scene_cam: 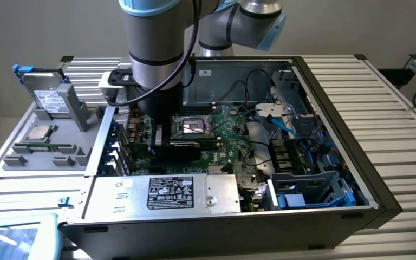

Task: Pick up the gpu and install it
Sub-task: 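Insert the gpu into the slot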

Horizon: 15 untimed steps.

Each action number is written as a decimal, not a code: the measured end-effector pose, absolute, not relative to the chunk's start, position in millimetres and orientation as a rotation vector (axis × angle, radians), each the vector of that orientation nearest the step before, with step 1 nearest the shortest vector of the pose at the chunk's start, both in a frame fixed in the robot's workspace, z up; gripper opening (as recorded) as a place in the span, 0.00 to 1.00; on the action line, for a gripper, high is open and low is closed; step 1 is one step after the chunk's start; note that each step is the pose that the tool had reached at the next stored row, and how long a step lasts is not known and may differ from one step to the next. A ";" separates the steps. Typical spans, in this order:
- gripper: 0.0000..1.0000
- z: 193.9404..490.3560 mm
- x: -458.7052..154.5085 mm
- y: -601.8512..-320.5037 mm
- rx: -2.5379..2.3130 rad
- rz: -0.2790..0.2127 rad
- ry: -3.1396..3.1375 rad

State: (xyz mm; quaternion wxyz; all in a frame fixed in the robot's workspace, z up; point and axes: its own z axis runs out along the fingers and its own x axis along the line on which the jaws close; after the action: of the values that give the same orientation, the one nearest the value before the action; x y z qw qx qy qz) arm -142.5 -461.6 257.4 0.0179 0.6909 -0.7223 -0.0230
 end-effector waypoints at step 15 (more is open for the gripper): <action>0.27 259.2 -136.9 -462.4 2.136 -0.099 -2.231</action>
State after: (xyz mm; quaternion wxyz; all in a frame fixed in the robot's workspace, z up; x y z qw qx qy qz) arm -136.9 -462.4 259.2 0.0256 0.6909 -0.7218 -0.0320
